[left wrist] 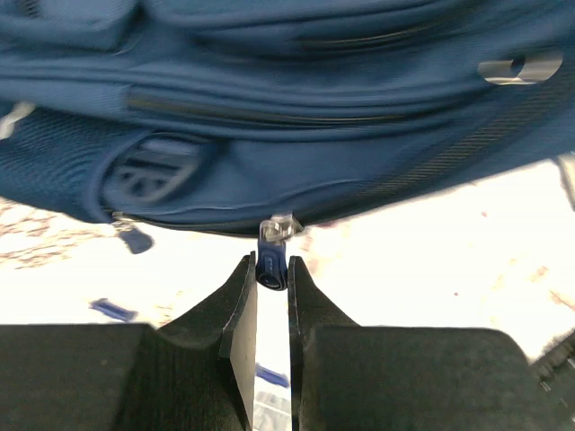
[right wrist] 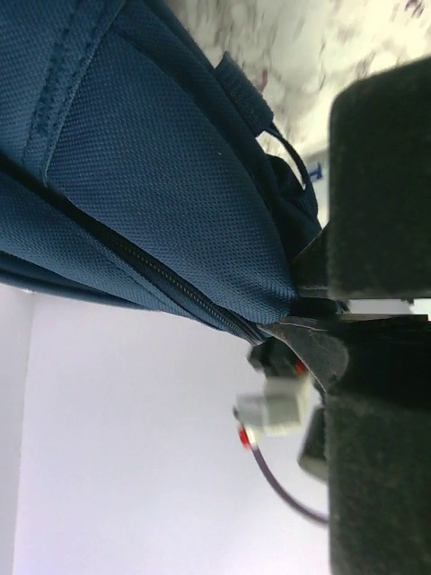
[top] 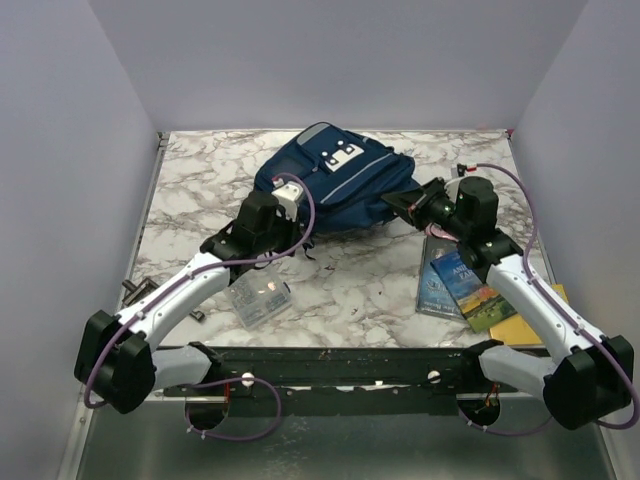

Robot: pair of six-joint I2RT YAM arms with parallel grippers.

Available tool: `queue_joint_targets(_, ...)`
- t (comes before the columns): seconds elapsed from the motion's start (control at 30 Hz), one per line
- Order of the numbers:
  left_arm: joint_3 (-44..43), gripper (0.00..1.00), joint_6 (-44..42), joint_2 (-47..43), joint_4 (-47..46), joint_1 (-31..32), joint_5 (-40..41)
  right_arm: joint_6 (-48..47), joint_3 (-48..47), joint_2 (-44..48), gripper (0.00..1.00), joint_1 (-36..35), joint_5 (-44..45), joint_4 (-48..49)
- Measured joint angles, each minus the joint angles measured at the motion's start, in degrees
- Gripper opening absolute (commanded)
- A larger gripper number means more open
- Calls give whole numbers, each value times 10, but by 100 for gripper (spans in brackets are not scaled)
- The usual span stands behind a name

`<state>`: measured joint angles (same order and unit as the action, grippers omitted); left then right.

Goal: Pack the student bag
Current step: Place the student bag at the center of the board.

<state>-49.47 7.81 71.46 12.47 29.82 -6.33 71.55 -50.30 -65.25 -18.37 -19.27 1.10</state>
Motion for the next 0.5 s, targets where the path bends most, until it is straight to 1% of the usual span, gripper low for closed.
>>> queue_joint_targets(0.1, 0, 0, 3, -42, 28, 52, -17, -29, 50, 35, 1, -12, 25, -3)
queue_joint_targets(0.23, 3, 0, 31, -72, 37, 94, -59, -45, 126, 54, 1, -38, 58, 12)
queue_joint_targets(0.33, 2, 0, 68, -59, 28, 128, -105, -48, 162, 37, 0, -77, 91, 32)
queue_joint_targets(0.43, -12, 0, 102, -21, 7, 166, -159, -49, 177, -8, 1, -134, 130, 59)
queue_joint_targets(0.5, -25, 0, 118, 10, -7, 174, -183, -47, 179, -39, 1, -164, 154, 76)
